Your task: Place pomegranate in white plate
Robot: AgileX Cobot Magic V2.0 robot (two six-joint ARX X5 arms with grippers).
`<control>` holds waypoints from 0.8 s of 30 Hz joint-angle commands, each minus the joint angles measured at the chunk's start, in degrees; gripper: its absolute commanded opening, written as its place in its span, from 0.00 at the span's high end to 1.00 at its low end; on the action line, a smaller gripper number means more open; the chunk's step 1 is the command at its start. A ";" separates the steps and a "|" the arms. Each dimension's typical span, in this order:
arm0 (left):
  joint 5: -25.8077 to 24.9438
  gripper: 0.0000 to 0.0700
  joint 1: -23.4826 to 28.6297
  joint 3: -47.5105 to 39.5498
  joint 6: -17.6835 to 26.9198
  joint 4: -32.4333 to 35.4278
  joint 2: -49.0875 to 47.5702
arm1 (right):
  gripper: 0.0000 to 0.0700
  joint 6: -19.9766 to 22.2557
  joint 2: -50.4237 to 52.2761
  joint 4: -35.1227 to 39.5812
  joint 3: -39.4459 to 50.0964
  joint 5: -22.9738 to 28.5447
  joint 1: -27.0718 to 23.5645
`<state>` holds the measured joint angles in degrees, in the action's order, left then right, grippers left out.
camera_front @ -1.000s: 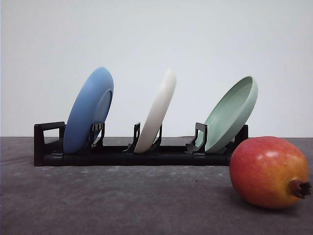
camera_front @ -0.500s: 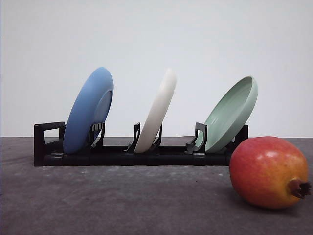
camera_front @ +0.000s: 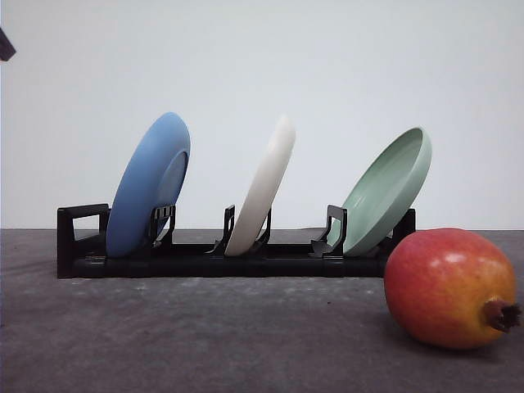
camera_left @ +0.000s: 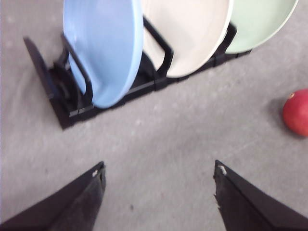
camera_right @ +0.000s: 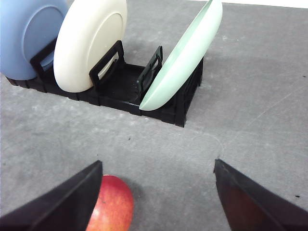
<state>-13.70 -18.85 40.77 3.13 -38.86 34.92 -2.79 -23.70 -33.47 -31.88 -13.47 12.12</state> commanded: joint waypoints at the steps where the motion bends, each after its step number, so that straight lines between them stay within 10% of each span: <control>1: -0.36 0.38 -0.84 1.07 0.77 2.08 0.63 | 0.33 -0.01 -0.13 0.42 -0.83 -0.03 0.28; 24: 8.67 0.41 -20.54 1.11 0.29 35.84 25.46 | 0.33 -2.58 -0.13 0.42 -0.83 -0.17 0.28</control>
<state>-5.76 -38.59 40.88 3.38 -4.93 59.25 -4.78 -23.70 -33.47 -31.88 -13.52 12.12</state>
